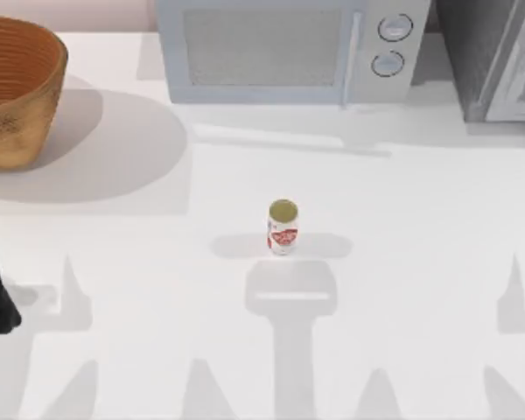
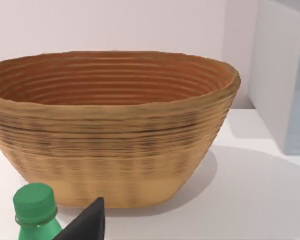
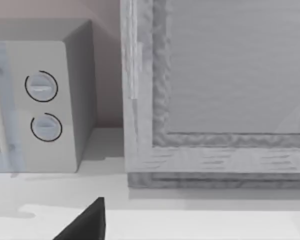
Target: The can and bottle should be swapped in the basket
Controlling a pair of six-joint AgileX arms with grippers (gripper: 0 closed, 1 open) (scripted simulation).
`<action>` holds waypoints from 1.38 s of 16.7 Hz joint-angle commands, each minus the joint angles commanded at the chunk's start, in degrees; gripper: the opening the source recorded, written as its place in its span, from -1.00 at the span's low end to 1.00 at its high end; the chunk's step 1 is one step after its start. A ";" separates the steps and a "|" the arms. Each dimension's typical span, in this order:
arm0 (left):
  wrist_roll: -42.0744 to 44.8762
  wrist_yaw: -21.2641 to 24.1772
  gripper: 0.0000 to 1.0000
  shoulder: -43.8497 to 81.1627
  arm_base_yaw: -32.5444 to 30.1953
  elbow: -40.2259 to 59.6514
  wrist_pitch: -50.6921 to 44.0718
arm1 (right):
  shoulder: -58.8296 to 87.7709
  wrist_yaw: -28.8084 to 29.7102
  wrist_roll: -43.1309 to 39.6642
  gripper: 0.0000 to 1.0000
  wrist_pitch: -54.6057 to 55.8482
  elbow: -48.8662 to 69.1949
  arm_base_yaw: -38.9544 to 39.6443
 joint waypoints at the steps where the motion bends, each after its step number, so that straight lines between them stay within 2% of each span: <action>1: 0.34 1.00 1.00 2.54 1.01 -0.22 2.02 | 0.00 0.00 0.00 1.00 0.00 0.00 0.00; 6: 2.95 8.41 1.00 20.39 8.40 -0.64 18.13 | 0.00 0.00 0.00 1.00 0.00 0.00 0.00; 17: 8.34 28.22 1.00 76.12 27.60 -0.20 67.47 | 0.00 0.00 0.00 1.00 0.00 0.00 0.00; 23: 9.61 35.54 1.00 99.41 34.58 0.00 87.53 | 0.00 0.00 0.00 1.00 0.00 0.00 0.00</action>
